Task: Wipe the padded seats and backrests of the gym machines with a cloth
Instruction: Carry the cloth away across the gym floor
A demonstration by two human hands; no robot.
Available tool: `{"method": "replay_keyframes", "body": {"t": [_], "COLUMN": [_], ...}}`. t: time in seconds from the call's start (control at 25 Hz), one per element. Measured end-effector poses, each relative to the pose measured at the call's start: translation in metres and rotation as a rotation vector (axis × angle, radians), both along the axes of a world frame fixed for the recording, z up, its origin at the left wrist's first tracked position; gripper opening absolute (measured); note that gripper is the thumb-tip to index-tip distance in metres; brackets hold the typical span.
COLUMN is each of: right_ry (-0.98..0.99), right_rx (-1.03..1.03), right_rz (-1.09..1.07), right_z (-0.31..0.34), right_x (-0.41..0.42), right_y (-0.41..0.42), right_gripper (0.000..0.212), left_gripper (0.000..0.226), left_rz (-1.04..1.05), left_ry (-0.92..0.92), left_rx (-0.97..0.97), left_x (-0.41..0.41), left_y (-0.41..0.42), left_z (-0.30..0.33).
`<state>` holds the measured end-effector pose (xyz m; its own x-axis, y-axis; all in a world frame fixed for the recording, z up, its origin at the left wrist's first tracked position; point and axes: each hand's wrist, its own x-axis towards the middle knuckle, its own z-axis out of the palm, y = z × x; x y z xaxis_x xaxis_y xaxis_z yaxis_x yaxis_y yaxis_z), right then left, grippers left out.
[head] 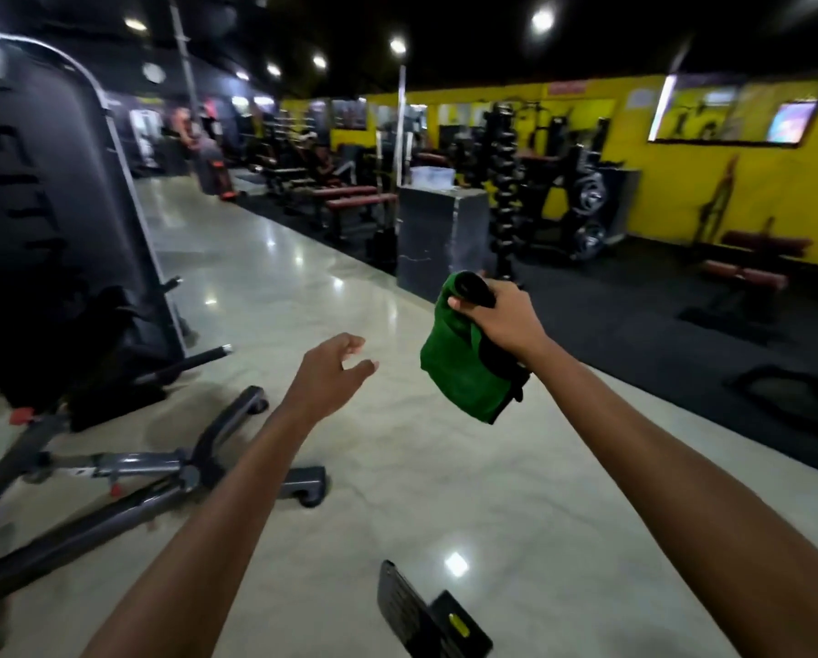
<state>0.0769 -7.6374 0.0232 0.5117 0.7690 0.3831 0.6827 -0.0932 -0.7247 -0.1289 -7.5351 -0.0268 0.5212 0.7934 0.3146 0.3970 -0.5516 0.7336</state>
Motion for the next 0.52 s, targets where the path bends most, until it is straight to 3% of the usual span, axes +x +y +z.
{"method": "replay_keyframes", "body": {"t": [0.16, 0.52], "right_ry": [0.016, 0.056], "right_rx": [-0.007, -0.007], "right_rz": [-0.164, -0.409], "right_z": [-0.007, -0.011], "right_x": [0.025, 0.082], "right_y": [-0.065, -0.197], "right_gripper": [0.023, 0.014], "left_gripper": [0.04, 0.041], "left_rz": [-0.159, -0.434], "left_ry": [0.004, 0.03], "left_rx": [-0.017, -0.036], "left_x": [0.046, 0.154], "left_y": [-0.03, -0.116], "left_z": [-0.006, -0.008]}}
